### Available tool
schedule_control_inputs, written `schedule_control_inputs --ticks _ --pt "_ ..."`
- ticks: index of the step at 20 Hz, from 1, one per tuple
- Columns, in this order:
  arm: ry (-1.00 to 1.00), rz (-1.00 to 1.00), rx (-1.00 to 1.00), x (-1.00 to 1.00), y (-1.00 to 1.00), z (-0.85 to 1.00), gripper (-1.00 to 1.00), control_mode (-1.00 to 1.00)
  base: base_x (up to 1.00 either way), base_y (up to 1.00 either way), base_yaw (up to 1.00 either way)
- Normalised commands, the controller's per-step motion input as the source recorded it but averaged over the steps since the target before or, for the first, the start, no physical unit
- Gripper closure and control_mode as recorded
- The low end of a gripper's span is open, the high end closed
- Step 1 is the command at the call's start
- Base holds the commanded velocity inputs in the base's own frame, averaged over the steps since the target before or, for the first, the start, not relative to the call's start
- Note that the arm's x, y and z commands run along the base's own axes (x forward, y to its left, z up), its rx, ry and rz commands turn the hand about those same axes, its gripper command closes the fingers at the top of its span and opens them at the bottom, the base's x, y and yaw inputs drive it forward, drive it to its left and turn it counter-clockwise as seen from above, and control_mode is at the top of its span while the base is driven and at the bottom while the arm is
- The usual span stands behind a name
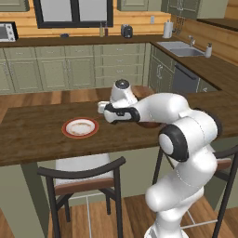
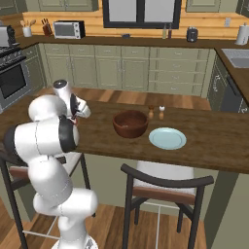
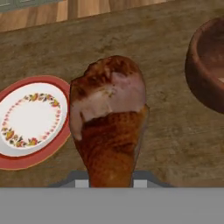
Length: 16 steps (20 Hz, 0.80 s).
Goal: Pick the chicken drumstick and sweet potato from their plates and place them in the bowl. Then put the bowl in the fridge.
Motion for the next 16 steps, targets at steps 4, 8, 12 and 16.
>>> schedule_control_inputs --ticks 4,8,12,16 --pt "0.12 0.0 0.0 0.0 -1.0 0.76 1.0 -1.0 0.0 0.0 0.0" --pt "0.01 0.01 -0.01 0.0 -1.0 0.12 1.0 -1.0 0.0 0.0 0.0" --pt "0.0 0.02 -0.03 0.17 -1.0 -0.01 1.0 -1.0 0.0 0.0 0.0" --pt "0.0 0.07 -0.04 0.42 -1.0 -0.08 1.0 -1.0 0.0 0.0 0.0"
